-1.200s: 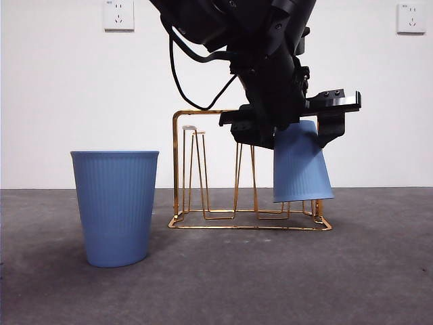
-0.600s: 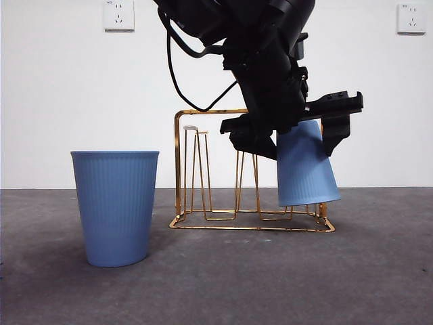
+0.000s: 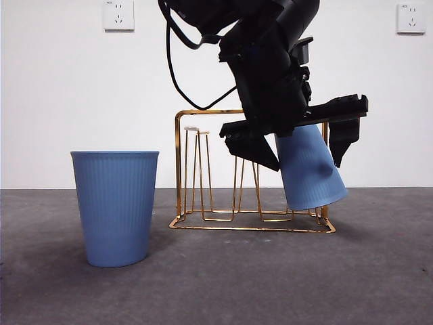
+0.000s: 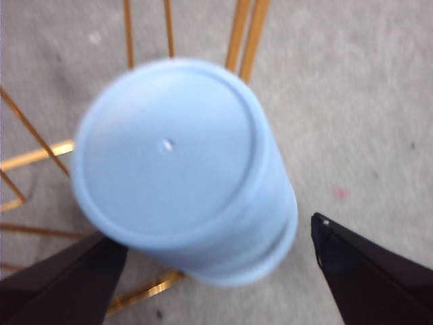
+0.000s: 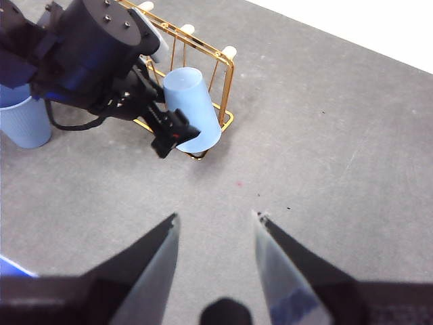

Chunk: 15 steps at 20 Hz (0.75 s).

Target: Pick up cup 1,put cup 1 in the cup rack,pick up cup 2,put cup 2 in the cup rack

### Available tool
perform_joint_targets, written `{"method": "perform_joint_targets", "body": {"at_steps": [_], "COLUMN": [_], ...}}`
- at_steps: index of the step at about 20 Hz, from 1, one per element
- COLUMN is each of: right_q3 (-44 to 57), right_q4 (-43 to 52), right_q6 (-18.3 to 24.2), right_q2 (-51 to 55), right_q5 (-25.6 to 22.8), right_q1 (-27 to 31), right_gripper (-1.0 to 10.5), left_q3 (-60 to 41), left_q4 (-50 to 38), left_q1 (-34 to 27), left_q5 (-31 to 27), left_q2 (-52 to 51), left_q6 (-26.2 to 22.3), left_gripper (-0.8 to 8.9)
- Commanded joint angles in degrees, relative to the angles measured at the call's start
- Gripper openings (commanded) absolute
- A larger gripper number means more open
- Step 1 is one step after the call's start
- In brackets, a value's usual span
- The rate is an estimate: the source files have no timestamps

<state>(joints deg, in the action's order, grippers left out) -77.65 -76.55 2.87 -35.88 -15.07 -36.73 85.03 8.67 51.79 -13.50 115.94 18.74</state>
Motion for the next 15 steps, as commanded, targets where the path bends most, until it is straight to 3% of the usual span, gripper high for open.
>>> {"method": "perform_joint_targets", "body": {"at_steps": [1,6,12,15], "right_q3": [0.4,0.4,0.4,0.4], "right_q4": [0.7,0.7,0.7,0.7], "right_q6": [0.3,0.3,0.4,0.3], "right_q2": [0.2,0.2,0.2,0.2], "right_q5": [-0.1,-0.1,-0.1,-0.1], "right_q1": [-0.1,-0.1,-0.1,-0.1], "right_gripper": [1.9,1.9,1.9,1.9], "left_q3": [-2.0,-0.8,8.0,12.3], "left_q4": [4.8,6.2,16.0,24.1], "left_q1": [-0.1,-0.1,-0.1,0.0], "left_q5": [3.1,3.7,3.8,7.4], "left_q2": [2.3,1.9,1.9,1.9], "left_q6": [5.3,5.3,4.6,4.6], "left_gripper": [4.43,4.40,4.40,4.40]}}
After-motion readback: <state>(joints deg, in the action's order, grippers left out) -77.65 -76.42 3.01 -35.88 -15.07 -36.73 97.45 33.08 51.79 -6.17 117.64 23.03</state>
